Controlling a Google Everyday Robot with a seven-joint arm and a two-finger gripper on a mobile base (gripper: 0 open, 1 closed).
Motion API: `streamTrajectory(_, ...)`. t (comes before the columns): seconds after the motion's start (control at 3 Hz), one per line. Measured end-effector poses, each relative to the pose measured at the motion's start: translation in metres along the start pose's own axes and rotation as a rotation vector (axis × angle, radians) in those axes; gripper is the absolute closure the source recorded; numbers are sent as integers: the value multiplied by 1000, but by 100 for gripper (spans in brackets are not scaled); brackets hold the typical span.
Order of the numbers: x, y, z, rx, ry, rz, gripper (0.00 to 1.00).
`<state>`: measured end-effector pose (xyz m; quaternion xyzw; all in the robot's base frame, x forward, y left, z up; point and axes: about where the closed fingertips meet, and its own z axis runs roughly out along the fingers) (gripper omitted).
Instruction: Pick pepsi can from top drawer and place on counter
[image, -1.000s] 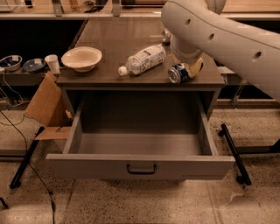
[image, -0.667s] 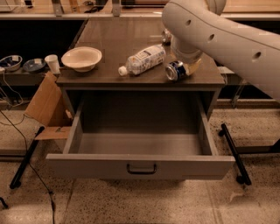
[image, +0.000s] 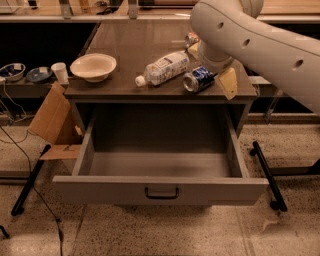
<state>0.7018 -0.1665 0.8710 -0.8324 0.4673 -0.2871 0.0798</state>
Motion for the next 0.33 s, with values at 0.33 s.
streamTrajectory(0.33,0,0,0,0,0,0,0)
